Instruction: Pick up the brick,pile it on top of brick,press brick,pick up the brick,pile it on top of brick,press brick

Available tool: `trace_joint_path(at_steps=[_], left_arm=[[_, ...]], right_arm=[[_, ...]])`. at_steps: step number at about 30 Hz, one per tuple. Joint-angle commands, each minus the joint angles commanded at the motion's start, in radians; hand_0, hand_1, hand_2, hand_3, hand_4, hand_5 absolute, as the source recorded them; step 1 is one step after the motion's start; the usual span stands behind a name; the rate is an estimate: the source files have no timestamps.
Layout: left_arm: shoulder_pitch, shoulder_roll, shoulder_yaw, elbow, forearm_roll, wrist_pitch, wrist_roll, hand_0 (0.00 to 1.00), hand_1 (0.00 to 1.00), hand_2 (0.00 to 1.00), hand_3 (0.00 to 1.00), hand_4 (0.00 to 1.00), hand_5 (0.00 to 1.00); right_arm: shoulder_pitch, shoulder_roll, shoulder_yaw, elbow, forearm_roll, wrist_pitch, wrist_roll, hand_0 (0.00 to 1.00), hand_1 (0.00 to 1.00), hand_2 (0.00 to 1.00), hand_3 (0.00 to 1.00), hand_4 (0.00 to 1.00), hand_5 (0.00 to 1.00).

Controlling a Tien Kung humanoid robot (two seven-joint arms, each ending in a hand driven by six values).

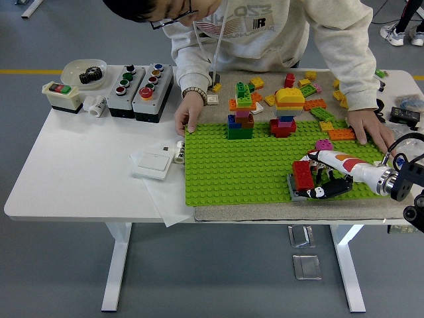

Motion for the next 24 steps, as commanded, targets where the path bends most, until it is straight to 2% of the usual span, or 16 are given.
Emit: trace_joint_path(at_steps=[13,18,19,24], left_arm=[[-0.001,0.0,0.008,0.0,-0.008,0.001,-0.001,0.813,0.713,0.605,0.54,0.537,0.552],[-0.002,0.001,0.006,0.0,-0.009,0.001,-0.001,0.813,0.713,0.605,0.54,0.537,0.552],[-0.002,0.001,0.006,0.0,-0.01,0.001,-0.001,0.812,0.712,0.605,0.541,0.537,0.553],[-0.003,0.001,0.007,0.0,-0.011,0.001,-0.002,0.812,0.712,0.605,0.541,0.537,0.553]], right_arm=[[0.003,0.0,0.0,-0.004,-0.001,0.001,-0.001,0.206,0.396,0.507,0.504,0.576,0.271],[0.005,0.0,0.008,-0.006,-0.013,0.039,-0.032,0.206,0.396,0.507,0.504,0.576,0.271],[0.005,-0.001,0.009,-0.007,-0.015,0.047,-0.037,0.302,0.448,0.561,0.554,0.708,0.307],[0.005,-0.002,0.013,-0.007,-0.018,0.069,-0.043,0.302,0.448,0.561,0.554,0.708,0.307]])
